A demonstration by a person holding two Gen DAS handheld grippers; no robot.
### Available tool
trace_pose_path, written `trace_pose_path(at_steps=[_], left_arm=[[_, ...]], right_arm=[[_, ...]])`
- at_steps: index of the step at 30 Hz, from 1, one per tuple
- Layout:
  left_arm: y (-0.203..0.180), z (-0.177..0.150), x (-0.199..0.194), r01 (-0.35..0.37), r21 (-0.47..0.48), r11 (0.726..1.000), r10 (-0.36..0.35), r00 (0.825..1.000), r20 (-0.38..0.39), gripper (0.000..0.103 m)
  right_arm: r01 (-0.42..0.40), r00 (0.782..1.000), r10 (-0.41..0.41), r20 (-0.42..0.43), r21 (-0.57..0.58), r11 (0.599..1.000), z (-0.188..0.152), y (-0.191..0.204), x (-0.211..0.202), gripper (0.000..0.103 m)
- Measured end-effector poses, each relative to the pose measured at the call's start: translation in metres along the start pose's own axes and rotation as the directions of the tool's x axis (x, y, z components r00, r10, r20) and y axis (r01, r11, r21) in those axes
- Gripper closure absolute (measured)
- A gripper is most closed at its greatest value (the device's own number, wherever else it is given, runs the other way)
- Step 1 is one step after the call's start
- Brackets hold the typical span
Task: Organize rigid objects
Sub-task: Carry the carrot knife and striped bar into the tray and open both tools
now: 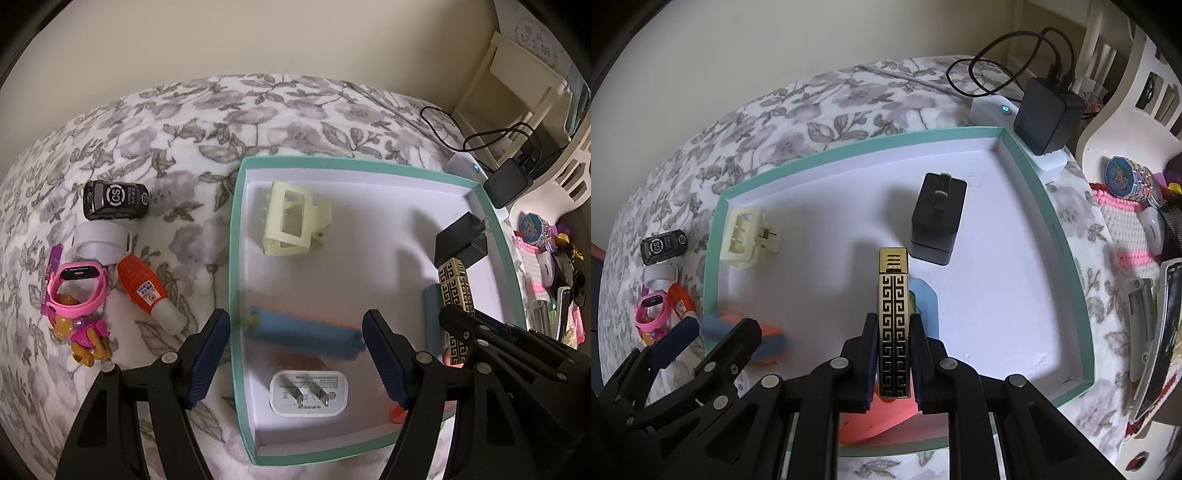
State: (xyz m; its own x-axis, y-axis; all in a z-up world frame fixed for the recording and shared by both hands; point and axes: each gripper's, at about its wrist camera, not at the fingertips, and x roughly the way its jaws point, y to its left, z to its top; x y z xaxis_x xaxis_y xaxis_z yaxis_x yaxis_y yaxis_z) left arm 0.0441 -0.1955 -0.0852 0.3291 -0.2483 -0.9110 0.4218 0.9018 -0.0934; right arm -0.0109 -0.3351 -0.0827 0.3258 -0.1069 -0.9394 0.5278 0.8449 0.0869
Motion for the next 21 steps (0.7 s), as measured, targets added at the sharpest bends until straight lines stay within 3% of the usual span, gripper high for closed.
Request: trace_pose_path(at_steps=[13,17,20,21], left_arm=[[0.011,0.006,-0.019,-0.002,-0.028,1.000,0.003,0.999,0.042,0.027],[0.025,0.007,-0.024,-0.020,-0.057,0.998,0.023,0.998,0.050,0.021],[0.044,0.010,-0.029,-0.038,-0.096,0.995,0.045,0.997,0.061,0.020],[0.049,0.010,-0.030,-0.043,-0.103,0.994,0.050,0.997,0.063,0.020]], right_arm=[[-0.001,0.996,0.004,0.090,-0.040,0.999,0.007,0.010,-0.031,0.084],[0.003,0.995,0.002,0.098,-0.058,0.998,0.006,0.016,-0.031,0.084],[0.007,0.996,-0.001,0.092,-0.070,0.998,0.005,0.021,-0.027,0.068],[0.009,0.996,-0.003,0.089,-0.071,0.997,0.005,0.023,-0.026,0.053]])
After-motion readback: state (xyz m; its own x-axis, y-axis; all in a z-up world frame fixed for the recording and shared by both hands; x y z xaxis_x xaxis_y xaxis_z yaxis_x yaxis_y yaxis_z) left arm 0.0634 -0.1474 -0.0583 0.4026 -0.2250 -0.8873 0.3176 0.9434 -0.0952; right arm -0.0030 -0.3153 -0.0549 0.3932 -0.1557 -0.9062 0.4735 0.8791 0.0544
